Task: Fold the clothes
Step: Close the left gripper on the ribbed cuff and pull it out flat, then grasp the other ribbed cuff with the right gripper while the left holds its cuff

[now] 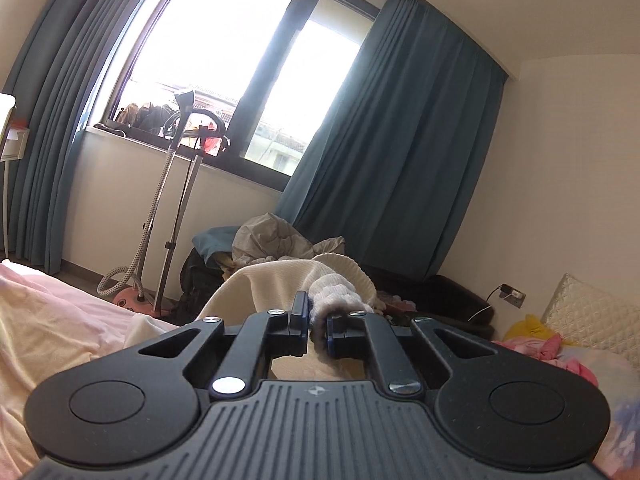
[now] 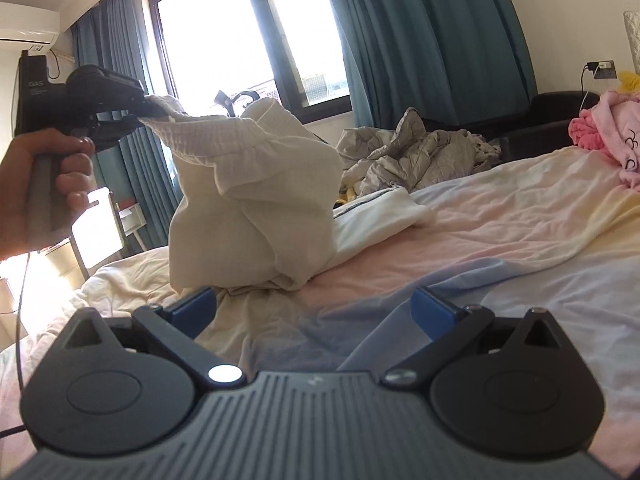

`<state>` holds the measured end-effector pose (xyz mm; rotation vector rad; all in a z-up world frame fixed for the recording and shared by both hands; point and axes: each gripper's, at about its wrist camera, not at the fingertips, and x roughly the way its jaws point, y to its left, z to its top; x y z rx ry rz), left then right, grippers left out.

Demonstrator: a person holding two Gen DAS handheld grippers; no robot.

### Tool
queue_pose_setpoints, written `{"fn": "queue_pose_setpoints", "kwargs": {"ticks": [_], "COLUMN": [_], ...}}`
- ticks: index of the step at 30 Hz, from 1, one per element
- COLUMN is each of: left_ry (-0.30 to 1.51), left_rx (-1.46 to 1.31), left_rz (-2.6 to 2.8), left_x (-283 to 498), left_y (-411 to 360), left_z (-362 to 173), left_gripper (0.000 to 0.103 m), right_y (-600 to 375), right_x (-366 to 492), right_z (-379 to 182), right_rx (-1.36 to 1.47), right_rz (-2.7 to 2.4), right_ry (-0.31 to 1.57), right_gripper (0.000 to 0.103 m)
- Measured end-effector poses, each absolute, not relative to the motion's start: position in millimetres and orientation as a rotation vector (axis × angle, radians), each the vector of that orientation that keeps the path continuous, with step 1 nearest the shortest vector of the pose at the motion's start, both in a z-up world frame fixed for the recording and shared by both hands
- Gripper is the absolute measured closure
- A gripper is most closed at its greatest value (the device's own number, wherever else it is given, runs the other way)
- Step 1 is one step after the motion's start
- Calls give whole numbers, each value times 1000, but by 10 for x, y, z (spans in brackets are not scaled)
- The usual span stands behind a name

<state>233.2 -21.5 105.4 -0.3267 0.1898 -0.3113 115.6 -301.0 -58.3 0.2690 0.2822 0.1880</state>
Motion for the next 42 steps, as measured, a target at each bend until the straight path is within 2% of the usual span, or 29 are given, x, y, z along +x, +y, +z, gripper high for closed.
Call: {"fn": "queue_pose_setpoints", "kwargs": {"ticks": [5,11,14,18,23,31,40,41,42], "left_ry": [255,440,570,692,713,783,823,825,826], "left_rx": [-334,-314,-304,-315,-276,-325,-359,-362,-364], "left_rz": [-322,-225,-167,-108,-154,-112,-58,-53,-48], "left_x": [1430,877,866,961,861,996,1144,1161,1176], "left_y": [86,422,685,945,1019,1097,1154,1158,1161], "left_z": [1053,520,126,-85,-229,-490,-645,-657,-669], "left_gripper": [94,94,94,93,88,88,88,88,88], "right_y": [-2923,-2839,-2745,-2543,-2230,-2168,-2145,-2144,-2153], "right_x": [994,667,523,482,611,1096,982,998,1033], "right_z": [-448,-242,-160,-195,-355,-765,-770,-809,-844], "right_rx": [253,260,241,147,-2,-40,-96,-108,-106], "right_rz": [224,274,307,342,329,278,355,341,325], "right_ry": [250,200,199,230,306,489,563,577,586], "right_gripper": [0,0,0,0,0,2,2,3,9]}}
